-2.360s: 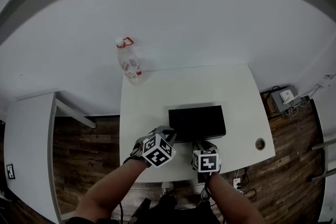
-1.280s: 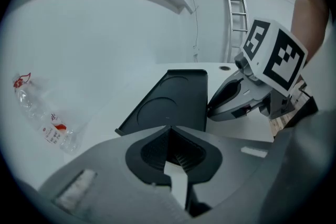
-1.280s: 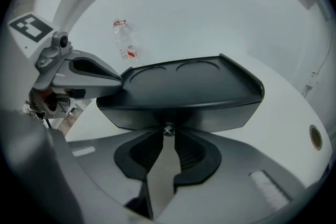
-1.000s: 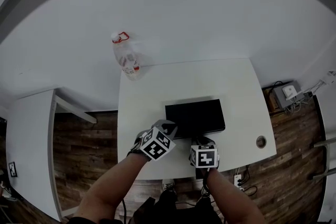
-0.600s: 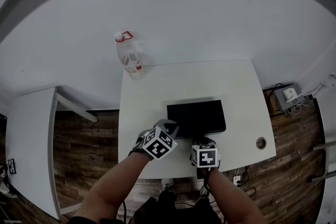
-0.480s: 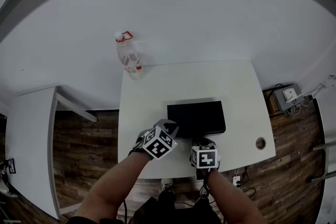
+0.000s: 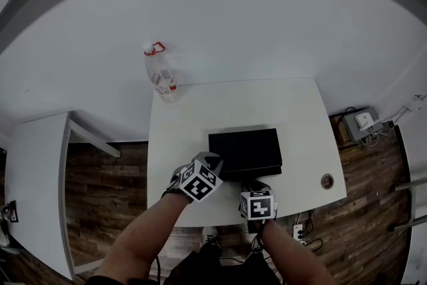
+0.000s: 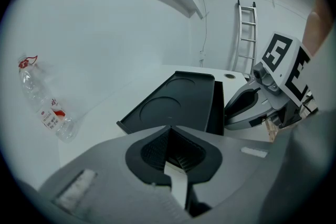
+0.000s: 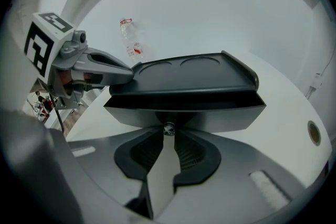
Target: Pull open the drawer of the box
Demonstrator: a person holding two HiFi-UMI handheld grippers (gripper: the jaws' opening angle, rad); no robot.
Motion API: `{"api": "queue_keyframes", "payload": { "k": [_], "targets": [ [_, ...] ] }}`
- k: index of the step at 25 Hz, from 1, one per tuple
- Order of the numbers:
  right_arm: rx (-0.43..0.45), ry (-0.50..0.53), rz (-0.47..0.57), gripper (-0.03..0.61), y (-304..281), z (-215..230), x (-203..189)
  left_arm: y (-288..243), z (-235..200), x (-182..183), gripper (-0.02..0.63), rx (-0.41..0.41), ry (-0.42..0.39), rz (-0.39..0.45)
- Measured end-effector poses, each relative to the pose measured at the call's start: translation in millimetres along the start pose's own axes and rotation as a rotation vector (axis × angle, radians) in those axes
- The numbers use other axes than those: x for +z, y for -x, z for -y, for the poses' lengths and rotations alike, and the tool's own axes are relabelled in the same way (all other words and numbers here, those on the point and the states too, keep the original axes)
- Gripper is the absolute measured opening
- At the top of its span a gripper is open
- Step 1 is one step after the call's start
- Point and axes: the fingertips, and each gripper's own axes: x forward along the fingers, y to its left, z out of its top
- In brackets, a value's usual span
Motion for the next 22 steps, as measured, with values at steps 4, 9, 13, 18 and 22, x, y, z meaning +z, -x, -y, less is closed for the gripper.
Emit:
{"api": "queue_keyframes", "payload": {
  "k": [4, 9, 13, 18, 22],
  "targets": [
    [0.002, 0.002, -0.004, 0.069, 8.5, -3.0, -11.7, -0.5, -1.2, 0.0, 0.003, 0.004, 0.005, 0.0],
    [0.004, 0.008, -0.016, 0.069, 19.3, -5.7, -27.5, -0.5, -1.3, 0.1, 0.003, 0.011, 0.01, 0.001],
    [0.006, 0.003, -0.023, 0.069, 27.2, -8.2, -39.3, -1.1, -0.9, 0.5, 0.002, 0.013, 0.015, -0.004],
    [0.013, 0.001, -0.029, 0.069, 33.5, -15.1, -51.4, -1.1, -1.4, 0.0, 0.002, 0.021, 0.022, -0.005],
    [0.01, 0.0, -0.028, 0.069, 36.8, -14.5, -56.5, -1.1, -0.7, 1.1, 0.002, 0.022, 0.024, -0.008]
  ]
}}
